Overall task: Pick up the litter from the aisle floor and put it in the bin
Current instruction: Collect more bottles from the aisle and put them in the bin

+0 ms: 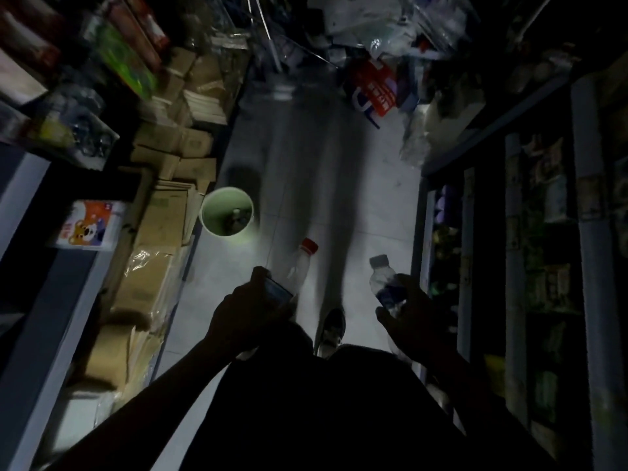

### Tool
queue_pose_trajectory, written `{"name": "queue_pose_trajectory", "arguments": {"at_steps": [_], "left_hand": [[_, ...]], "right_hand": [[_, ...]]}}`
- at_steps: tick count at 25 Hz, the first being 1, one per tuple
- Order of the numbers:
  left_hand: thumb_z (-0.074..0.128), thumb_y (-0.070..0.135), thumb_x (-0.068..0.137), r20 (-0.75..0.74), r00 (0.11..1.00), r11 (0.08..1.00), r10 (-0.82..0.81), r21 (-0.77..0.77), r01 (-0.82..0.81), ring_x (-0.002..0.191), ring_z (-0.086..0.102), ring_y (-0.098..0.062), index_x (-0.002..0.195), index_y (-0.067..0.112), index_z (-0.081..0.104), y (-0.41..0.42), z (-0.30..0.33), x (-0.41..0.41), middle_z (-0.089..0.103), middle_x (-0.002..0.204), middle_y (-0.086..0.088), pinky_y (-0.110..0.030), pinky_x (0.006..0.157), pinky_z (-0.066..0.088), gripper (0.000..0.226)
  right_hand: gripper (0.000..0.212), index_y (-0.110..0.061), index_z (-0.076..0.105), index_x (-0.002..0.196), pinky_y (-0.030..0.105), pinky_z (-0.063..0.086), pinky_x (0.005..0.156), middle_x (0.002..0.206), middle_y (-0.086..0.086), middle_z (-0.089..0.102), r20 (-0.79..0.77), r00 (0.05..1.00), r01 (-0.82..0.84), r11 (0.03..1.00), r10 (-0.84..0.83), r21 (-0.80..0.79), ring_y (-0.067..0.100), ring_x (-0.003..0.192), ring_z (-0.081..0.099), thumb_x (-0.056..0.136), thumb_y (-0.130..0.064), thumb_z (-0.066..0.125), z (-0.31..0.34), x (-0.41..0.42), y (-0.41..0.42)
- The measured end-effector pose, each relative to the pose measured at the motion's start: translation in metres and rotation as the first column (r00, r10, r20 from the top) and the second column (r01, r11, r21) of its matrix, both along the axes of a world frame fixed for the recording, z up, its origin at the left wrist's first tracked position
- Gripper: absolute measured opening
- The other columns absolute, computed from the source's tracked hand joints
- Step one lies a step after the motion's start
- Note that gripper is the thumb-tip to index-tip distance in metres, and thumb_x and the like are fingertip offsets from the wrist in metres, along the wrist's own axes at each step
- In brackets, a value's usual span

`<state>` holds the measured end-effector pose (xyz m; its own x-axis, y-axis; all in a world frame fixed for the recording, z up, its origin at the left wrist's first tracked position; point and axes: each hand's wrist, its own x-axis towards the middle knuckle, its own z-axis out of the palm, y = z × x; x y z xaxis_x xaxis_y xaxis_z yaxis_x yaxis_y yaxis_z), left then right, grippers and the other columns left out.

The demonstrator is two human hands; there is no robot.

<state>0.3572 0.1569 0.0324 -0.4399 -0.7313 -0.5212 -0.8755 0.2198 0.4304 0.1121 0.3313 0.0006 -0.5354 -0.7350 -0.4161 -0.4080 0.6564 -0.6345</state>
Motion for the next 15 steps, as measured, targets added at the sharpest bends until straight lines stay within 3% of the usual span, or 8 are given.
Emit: {"name": "queue_pose_trajectory", "arguments": {"at_steps": [4,7,10,15], "left_hand": [[0.071,0.059,0.085,0.034,0.995,0.995,0.096,0.030,-0.097,0.066,0.055,-0.003,0.130,0.021,0.040,-0.046,0.000,-0.015,0.064,0.091,0.007,-0.013,0.051,0.032,0.066],[0.075,0.057,0.082,0.060,0.982,0.982,0.181,0.052,-0.184,0.065,0.053,0.002,0.127,0.022,0.041,-0.092,-0.005,-0.024,0.061,0.088,0.012,-0.012,0.052,0.034,0.066],[0.078,0.056,0.080,0.057,0.973,0.973,0.222,0.054,-0.225,0.067,0.055,-0.004,0.127,0.024,0.041,-0.154,-0.011,-0.036,0.061,0.091,0.011,-0.020,0.055,0.039,0.068],[0.070,0.065,0.082,0.006,0.985,0.984,0.172,-0.042,-0.171,0.090,0.070,-0.023,0.153,0.025,0.029,-0.267,-0.009,-0.073,0.063,0.096,0.004,-0.033,0.072,0.052,0.091]], "right_hand": [[0.067,-0.026,0.047,0.136,0.032,0.048,0.087,0.110,-0.013,0.053,-0.041,0.993,-0.110,0.992,0.108,-0.053,0.014,0.098,0.057,0.079,-0.029,0.081,0.005,-0.054,-0.108],[0.067,-0.027,0.047,0.137,0.026,0.044,0.086,0.111,-0.015,0.055,-0.019,0.984,-0.177,0.982,0.177,-0.070,0.008,0.097,0.054,0.079,-0.028,0.081,0.006,-0.077,-0.185],[0.071,-0.025,0.047,0.140,0.023,0.040,0.087,0.113,-0.014,0.055,-0.028,0.978,-0.209,0.977,0.208,-0.028,0.008,0.100,0.054,0.079,-0.028,0.083,0.004,-0.091,-0.247],[0.070,-0.022,0.046,0.142,0.026,0.041,0.087,0.116,-0.007,0.056,-0.032,0.980,-0.193,0.979,0.195,0.069,0.021,0.109,0.060,0.082,-0.029,0.081,0.000,-0.108,-0.299]]}}
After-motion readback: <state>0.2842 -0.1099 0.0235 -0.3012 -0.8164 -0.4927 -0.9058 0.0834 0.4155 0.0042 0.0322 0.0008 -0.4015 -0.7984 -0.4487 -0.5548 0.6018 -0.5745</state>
